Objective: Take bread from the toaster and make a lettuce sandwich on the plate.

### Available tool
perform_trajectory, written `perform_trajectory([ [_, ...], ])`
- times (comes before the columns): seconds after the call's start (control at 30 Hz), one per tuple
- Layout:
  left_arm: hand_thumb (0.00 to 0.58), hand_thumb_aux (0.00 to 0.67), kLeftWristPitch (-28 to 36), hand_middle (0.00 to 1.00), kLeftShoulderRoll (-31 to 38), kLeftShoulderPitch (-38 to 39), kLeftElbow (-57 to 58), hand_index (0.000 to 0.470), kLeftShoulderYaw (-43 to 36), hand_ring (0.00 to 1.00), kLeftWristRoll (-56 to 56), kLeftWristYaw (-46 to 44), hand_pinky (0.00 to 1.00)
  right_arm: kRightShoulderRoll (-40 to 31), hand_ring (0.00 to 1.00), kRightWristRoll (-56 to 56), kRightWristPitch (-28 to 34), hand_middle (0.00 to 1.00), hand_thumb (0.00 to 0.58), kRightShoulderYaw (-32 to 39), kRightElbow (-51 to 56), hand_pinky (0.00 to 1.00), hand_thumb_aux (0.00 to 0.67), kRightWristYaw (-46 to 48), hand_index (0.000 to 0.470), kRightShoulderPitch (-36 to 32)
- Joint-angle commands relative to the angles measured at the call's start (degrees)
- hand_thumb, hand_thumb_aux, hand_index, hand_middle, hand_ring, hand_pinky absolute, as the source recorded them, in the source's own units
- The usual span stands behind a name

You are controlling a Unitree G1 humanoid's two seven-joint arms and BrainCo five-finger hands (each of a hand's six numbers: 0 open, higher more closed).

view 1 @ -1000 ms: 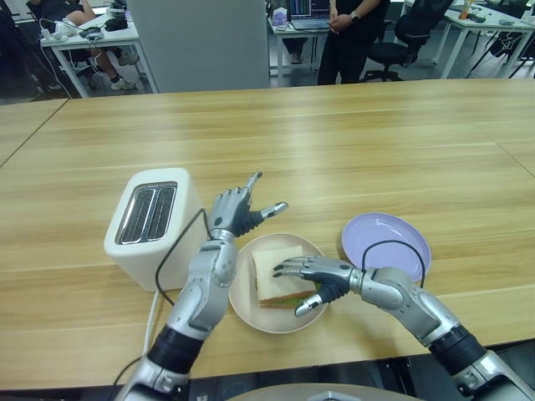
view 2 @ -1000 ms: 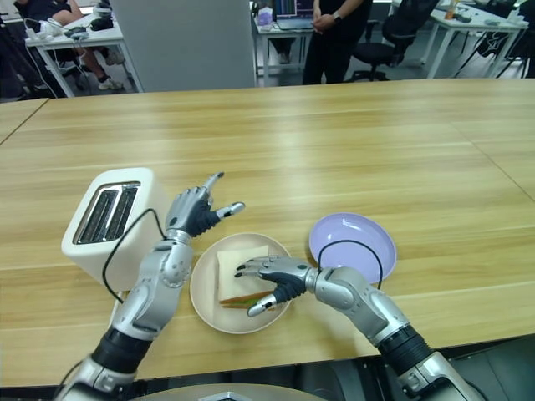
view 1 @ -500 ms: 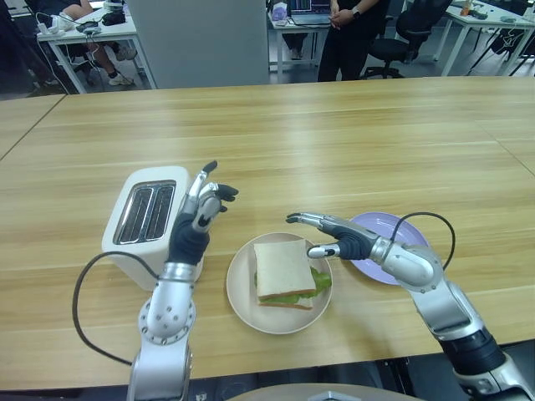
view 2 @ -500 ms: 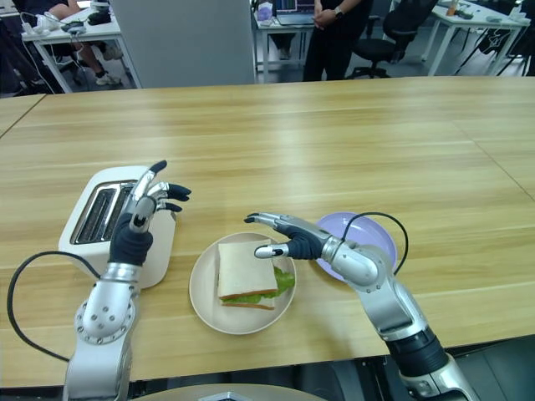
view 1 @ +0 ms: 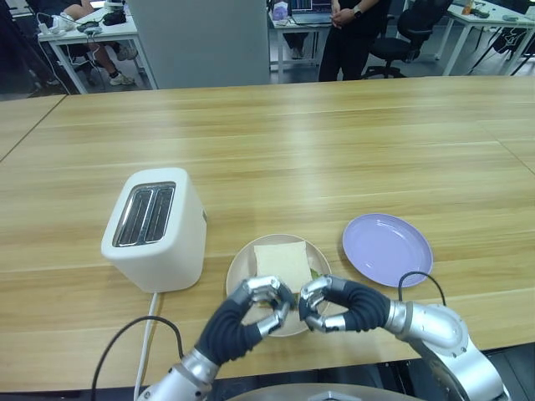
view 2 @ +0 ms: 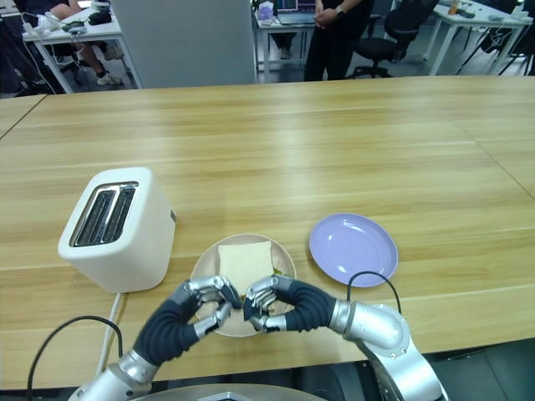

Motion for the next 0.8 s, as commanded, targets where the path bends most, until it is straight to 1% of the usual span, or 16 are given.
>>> perform_trajectory([
  [0.03,0.580,0.670,-0.81,1.00,3.12,1.83,6.07,0.460,-2.31,1.00,0.49,-2.71,1.00,-0.03,1.00,-1.21,1.37,1.00,0.580,2.55,5.37,1.00,0.670,-0.98,0.460,1.22],
  [0.13,0.580,0.670,-0.41,1.00,4.00,1.48,9.42,0.460,-2.37,1.00,0.97,-2.59,1.00,0.36,1.00,-3.89,1.36,1.00,0.580,4.71,10.08,1.00,0.670,-2.30,0.460,1.51],
  [0.4,0.580,0.670,3.82,1.00,4.68,-1.28,17.68,0.460,-2.87,1.00,4.82,-1.35,1.00,1.21,1.00,-10.59,1.03,1.00,0.580,9.24,20.10,1.00,0.670,-5.65,0.460,0.95],
  [0.67,0.580,0.670,5.74,1.00,3.56,-3.55,22.19,0.460,-3.92,1.00,6.82,-0.74,1.00,-0.89,1.00,-14.51,-0.60,1.00,0.580,11.22,24.34,1.00,0.670,-5.65,0.460,2.21],
  [0.8,0.580,0.670,6.62,1.00,2.37,-5.96,25.05,0.460,-3.82,1.00,7.59,0.26,1.00,0.00,1.00,-15.31,-0.53,1.00,0.580,11.63,26.09,1.00,0.670,-6.50,0.460,1.20],
])
